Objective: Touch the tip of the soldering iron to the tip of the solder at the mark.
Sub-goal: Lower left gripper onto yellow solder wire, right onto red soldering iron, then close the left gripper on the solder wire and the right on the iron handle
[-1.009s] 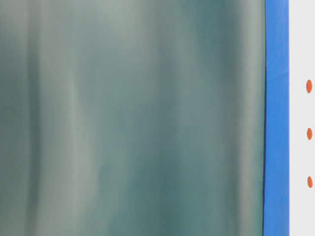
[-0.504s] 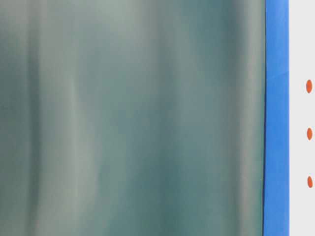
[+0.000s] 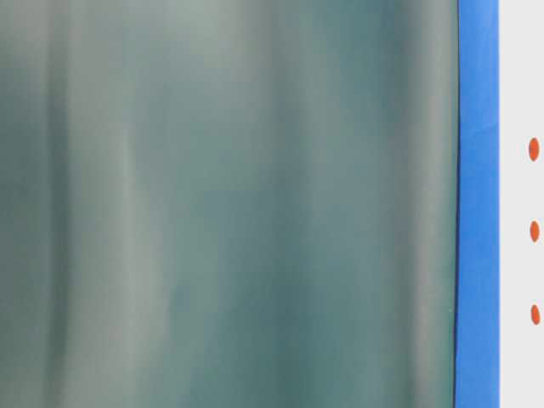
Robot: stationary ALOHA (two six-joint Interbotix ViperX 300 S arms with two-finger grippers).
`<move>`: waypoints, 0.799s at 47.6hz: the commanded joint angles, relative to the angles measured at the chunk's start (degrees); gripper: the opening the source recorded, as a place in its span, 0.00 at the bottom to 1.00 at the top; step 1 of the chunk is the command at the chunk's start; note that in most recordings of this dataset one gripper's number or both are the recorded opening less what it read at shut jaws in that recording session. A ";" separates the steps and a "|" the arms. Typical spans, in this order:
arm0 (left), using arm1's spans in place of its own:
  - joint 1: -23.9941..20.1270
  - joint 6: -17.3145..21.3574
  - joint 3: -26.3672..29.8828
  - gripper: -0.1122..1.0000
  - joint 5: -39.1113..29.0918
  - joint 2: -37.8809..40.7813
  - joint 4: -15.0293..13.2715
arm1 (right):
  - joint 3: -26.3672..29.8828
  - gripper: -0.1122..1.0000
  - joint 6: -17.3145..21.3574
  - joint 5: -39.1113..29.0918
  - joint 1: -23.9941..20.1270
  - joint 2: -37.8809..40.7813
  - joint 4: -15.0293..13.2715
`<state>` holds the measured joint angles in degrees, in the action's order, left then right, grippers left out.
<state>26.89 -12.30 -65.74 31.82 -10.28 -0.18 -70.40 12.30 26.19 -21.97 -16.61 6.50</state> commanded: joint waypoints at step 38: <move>3.87 -3.96 10.99 0.58 -4.31 19.16 -0.35 | 3.78 0.83 -0.70 15.21 -4.48 21.62 4.13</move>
<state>30.06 -16.26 -55.46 28.39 9.40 -0.53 -67.94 11.78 40.69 -26.28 4.57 10.55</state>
